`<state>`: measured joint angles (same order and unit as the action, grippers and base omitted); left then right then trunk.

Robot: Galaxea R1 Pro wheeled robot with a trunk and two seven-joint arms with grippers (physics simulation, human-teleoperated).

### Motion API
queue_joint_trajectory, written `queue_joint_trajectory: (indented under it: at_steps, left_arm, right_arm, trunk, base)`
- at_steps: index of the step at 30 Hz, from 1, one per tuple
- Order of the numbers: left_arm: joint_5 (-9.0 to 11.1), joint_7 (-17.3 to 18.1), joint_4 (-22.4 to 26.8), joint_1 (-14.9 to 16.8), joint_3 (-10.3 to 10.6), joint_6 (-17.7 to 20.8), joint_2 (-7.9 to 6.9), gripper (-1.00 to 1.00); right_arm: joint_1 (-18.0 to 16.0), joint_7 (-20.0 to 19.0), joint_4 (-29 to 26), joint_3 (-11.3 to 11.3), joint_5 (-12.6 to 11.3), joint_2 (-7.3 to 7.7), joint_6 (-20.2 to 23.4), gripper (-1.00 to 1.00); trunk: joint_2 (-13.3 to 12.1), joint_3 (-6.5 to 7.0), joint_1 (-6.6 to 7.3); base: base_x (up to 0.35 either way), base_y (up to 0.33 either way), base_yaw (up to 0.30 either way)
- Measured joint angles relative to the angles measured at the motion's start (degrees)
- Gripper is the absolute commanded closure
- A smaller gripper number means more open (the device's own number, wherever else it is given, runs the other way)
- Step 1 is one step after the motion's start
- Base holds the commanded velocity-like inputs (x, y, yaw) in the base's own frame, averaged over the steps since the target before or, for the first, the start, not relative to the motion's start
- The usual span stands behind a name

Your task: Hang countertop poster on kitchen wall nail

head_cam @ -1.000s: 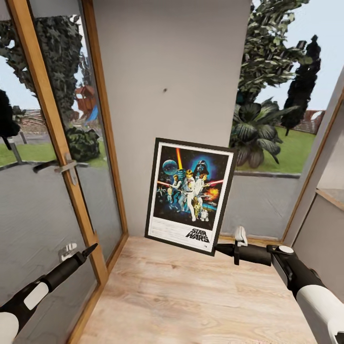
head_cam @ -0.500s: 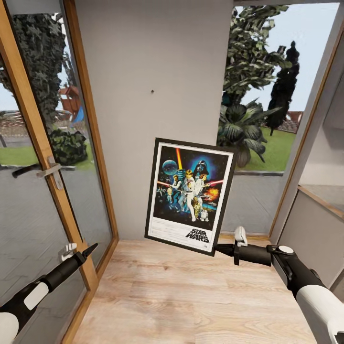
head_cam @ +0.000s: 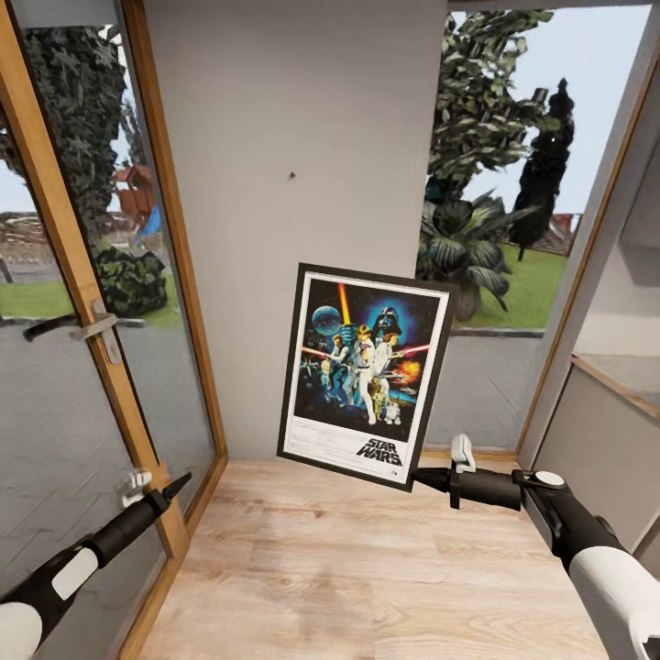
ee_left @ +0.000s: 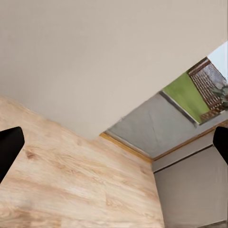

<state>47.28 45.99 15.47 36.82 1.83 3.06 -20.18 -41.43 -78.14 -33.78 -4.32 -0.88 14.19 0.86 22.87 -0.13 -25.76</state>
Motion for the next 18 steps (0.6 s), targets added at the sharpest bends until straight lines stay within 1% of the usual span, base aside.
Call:
queue_joint_trajectory:
  at_steps: [2,3,5,6,7,8,10,12,13,14,16,17,18]
  left_arm:
    - [0.00,0.02,-2.11,0.03,-0.01,-0.10,0.68,-1.00]
    - [-0.02,0.04,-4.31,0.00,0.04,-0.18,1.17,-1.00]
    - [0.01,0.04,-6.96,0.02,0.03,-0.29,1.68,-1.00]
    - [-0.21,-0.09,-12.18,-1.12,0.13,-0.59,3.60,-1.00]
    - [-0.40,-0.17,-13.17,-3.43,0.34,-0.69,4.17,-1.00]
    - [-0.54,-0.19,-13.31,-3.54,-0.03,-0.74,4.45,-1.00]
    - [-2.73,-0.16,-13.69,-5.68,0.18,-1.20,5.36,-1.00]
    - [-3.98,-0.10,-13.79,-7.11,0.04,-2.22,5.64,-1.00]
    - [-4.89,-0.01,-13.87,-8.76,0.19,-3.87,5.86,-1.00]
    - [-5.38,0.24,-13.92,-10.60,0.21,-6.15,6.17,-1.00]
    - [-5.61,1.16,-13.93,-12.34,-0.02,-8.87,6.43,-1.00]
    - [-5.91,2.95,-13.96,-13.93,0.09,-11.88,6.60,-1.00]
    - [-5.97,4.05,-13.97,-15.05,0.03,-13.62,6.72,-1.00]
  right_arm:
    - [-0.01,0.00,0.00,0.00,-0.02,-0.01,-0.01,1.00]
    - [0.00,0.02,0.00,0.00,0.00,-0.02,-0.01,1.00]
    - [0.00,0.06,0.00,-0.02,0.01,-0.03,0.04,1.00]
    - [-0.04,0.17,-0.02,-0.13,0.09,-0.01,0.53,1.00]
    - [-0.08,0.21,-0.03,-0.12,0.08,-0.01,0.70,1.00]
    - [-0.13,0.22,-0.05,-0.11,0.07,-0.01,0.80,1.00]
    - [-0.32,0.39,-0.71,-0.09,0.08,-0.02,2.35,1.00]
    - [-0.38,0.73,-1.70,-0.11,0.10,-0.02,3.77,1.00]
    - [-0.42,1.31,-3.08,-0.11,0.11,-0.02,5.31,1.00]
    - [-0.45,2.01,-4.70,-0.08,0.11,-0.06,6.88,1.00]
    - [-0.46,2.73,-6.38,-0.02,0.13,-0.13,8.23,1.00]
    - [-0.47,3.44,-7.89,0.01,0.13,-0.22,9.42,1.00]
    - [-0.47,4.00,-8.54,0.05,0.12,-0.32,10.21,1.00]
  trunk:
    - [0.00,0.00,0.00]
    - [0.00,0.00,0.00]
    - [0.00,0.00,0.00]
    - [0.01,0.00,0.00]
    - [-0.01,-0.01,0.00]
    - [0.01,0.00,0.00]
    - [0.01,-0.01,0.00]
    - [0.01,0.00,0.00]
    - [0.01,-0.01,0.01]
    - [0.01,-0.01,0.01]
    - [0.01,0.00,0.00]
    - [0.01,-0.01,0.01]
    - [0.01,0.00,0.01]
  base:
    - [0.000,0.000,0.000]
    - [0.000,0.000,0.000]
    - [0.000,0.000,0.000]
    - [0.000,0.000,0.000]
    - [0.000,0.000,0.000]
    - [0.000,0.000,0.000]
    - [0.000,0.000,0.000]
    - [0.000,0.000,0.000]
    - [0.000,0.000,0.000]
    - [0.000,0.000,0.000]
    - [0.000,0.000,0.000]
    - [0.000,0.000,0.000]
    - [0.000,0.000,0.000]
